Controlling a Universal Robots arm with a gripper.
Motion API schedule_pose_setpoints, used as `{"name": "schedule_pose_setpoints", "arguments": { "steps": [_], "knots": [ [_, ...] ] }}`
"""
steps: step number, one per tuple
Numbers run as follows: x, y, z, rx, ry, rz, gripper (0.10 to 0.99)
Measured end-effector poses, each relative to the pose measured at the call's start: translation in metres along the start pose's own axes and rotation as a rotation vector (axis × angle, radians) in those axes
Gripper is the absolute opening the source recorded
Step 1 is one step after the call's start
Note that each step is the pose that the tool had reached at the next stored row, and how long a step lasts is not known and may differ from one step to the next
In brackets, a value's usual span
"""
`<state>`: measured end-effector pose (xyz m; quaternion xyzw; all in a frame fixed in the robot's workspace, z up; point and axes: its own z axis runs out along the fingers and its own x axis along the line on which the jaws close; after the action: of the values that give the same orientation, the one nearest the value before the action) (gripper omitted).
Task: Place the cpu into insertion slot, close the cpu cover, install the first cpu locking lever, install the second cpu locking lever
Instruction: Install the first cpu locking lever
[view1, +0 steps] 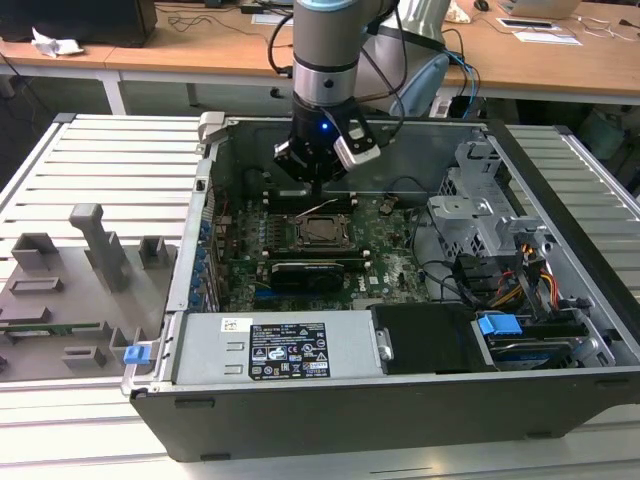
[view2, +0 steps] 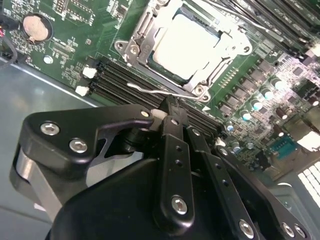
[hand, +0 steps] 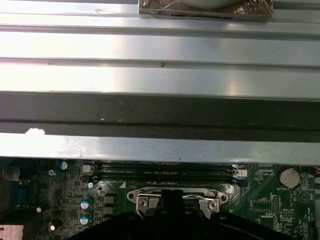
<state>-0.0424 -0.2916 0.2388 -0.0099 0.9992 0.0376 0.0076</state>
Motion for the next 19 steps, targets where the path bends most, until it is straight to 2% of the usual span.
{"name": "schedule_pose_setpoints", "arguments": {
  "steps": [8, 19],
  "knots": [
    [-0.0071, 0.0016, 0.0097, 0.000, 0.0000, 0.000, 0.106],
    [-0.0117, 0.0037, 0.0128, 0.000, 0.0000, 0.000, 0.106]
  ]
}}
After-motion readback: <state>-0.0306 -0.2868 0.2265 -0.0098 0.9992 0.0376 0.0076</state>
